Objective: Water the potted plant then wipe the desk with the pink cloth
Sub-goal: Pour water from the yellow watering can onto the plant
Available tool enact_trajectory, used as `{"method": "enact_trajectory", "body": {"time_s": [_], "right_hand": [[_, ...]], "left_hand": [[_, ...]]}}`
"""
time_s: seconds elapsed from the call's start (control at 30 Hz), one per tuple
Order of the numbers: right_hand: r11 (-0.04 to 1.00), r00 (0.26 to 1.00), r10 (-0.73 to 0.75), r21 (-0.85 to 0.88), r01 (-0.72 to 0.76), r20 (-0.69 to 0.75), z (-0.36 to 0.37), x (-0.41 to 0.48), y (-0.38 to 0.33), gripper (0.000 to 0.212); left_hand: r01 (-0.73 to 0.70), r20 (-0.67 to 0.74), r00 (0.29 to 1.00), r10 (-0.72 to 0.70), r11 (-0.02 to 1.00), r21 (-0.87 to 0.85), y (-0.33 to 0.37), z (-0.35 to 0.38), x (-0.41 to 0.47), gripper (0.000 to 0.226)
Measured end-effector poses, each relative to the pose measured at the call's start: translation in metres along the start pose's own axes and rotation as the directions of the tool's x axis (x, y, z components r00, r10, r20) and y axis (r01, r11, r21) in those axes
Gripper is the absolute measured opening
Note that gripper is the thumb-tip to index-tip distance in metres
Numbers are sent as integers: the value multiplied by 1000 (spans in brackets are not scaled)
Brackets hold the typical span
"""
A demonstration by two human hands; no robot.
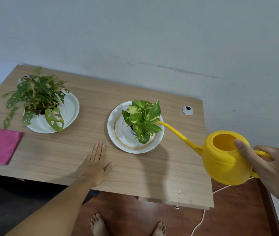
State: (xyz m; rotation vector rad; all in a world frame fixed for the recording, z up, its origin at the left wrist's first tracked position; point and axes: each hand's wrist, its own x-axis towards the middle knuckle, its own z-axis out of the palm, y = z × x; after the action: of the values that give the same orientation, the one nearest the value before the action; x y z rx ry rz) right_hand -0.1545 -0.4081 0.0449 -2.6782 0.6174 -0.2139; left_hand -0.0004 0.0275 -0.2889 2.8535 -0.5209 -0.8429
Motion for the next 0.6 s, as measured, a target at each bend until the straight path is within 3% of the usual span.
{"method": "enact_trajectory", "body": {"time_s": [0.23, 0.6], "right_hand": [[996, 994, 89, 8, -89, -63, 2, 15, 23, 100], [991, 993, 121, 54, -121, 1, 11, 35, -30, 125]], "left_hand": [[0, -12, 1000, 0, 1000, 0, -3, 5, 2, 95], [-8, -11, 1000, 8, 1000, 9, -4, 5, 3, 95]]}}
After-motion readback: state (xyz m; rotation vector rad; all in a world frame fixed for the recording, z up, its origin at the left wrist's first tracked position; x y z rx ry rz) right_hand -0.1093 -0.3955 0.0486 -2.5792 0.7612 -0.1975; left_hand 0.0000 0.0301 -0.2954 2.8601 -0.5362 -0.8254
